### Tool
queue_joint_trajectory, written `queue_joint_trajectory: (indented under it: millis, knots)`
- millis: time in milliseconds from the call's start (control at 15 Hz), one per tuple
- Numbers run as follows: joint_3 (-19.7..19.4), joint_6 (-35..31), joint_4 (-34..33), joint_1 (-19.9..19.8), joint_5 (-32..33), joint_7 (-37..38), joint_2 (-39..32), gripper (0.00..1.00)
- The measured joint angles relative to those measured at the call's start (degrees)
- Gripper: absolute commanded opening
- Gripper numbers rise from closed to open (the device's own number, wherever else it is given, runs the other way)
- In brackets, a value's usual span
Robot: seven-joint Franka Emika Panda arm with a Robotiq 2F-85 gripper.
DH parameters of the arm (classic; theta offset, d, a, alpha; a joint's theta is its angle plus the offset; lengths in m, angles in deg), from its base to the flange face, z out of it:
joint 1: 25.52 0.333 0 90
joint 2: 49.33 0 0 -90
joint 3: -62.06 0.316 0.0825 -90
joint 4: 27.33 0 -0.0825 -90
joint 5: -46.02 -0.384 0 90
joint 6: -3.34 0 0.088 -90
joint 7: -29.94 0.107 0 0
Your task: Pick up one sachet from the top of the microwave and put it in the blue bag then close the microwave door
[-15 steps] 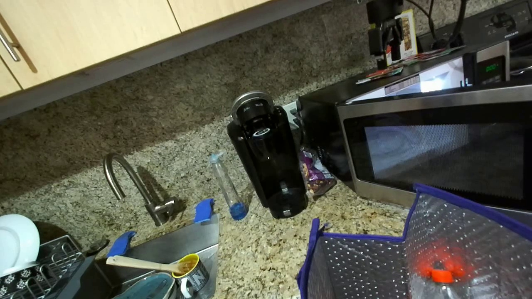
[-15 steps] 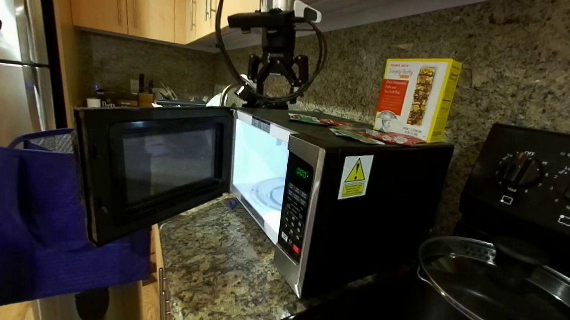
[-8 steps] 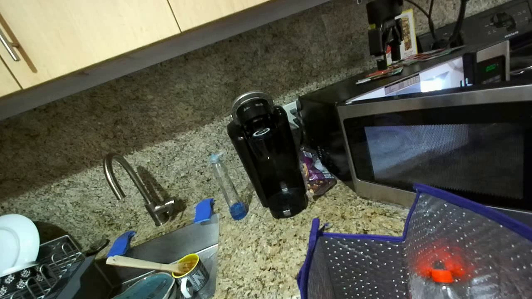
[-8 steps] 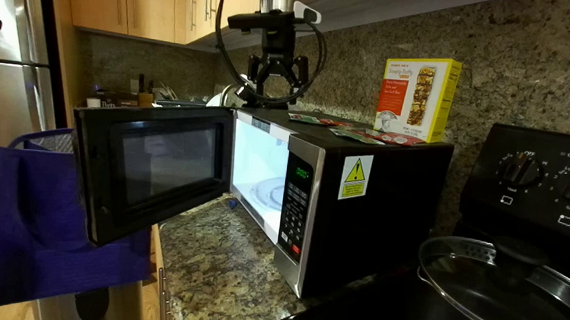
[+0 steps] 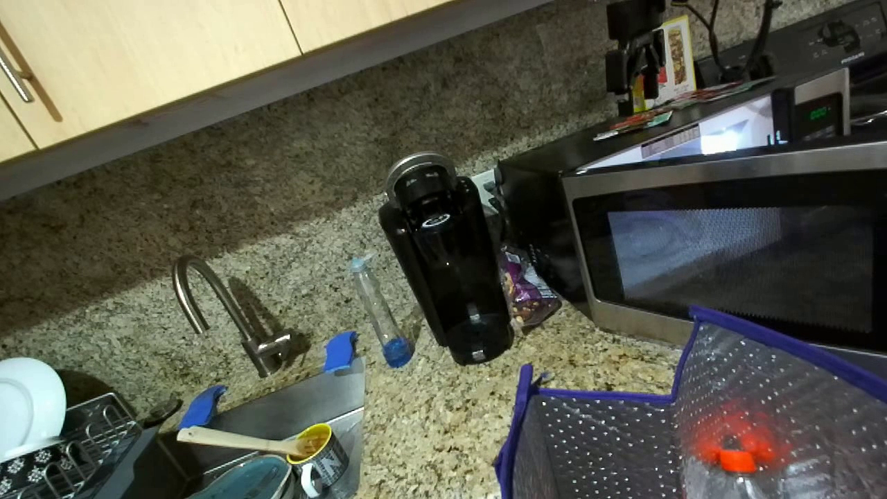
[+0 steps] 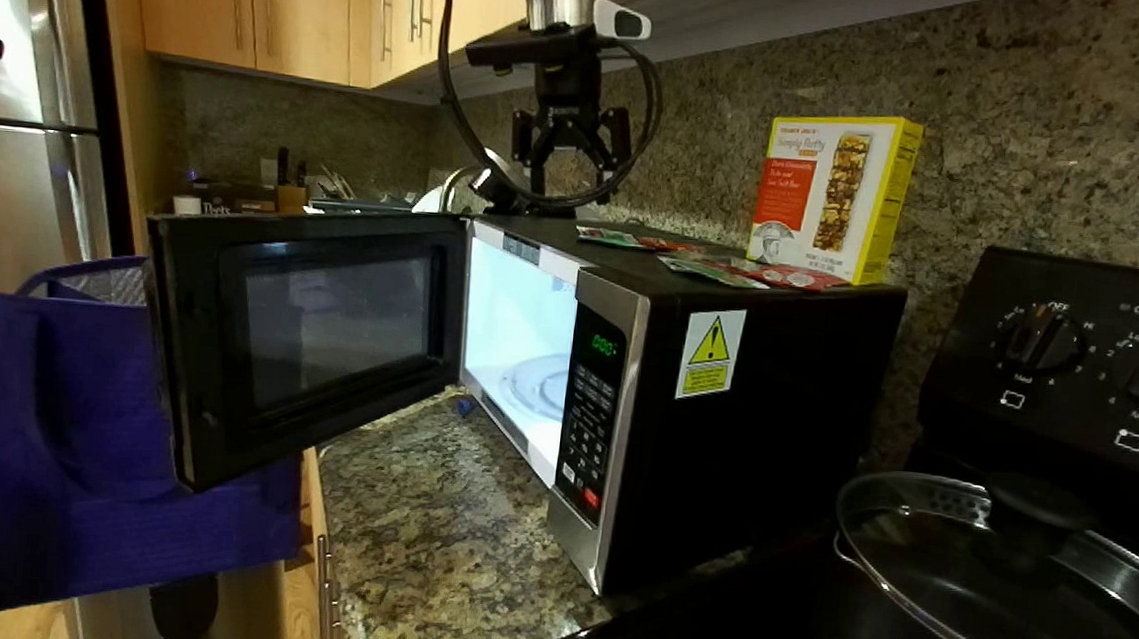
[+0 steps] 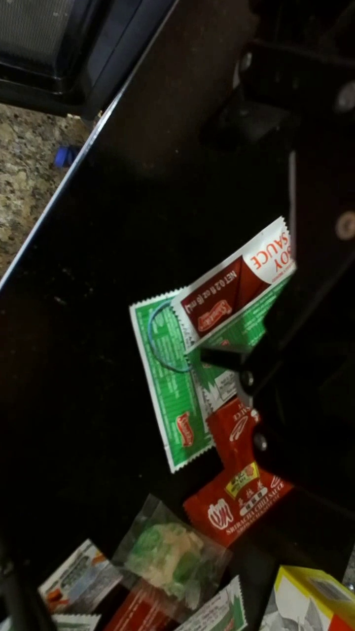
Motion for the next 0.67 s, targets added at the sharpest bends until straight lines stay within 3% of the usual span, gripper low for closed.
queue_joint_trajectory:
  millis: [667]
  knots:
    - [0.25, -0.67, 0.22, 0.2, -0.62, 5.1, -0.12, 1.0]
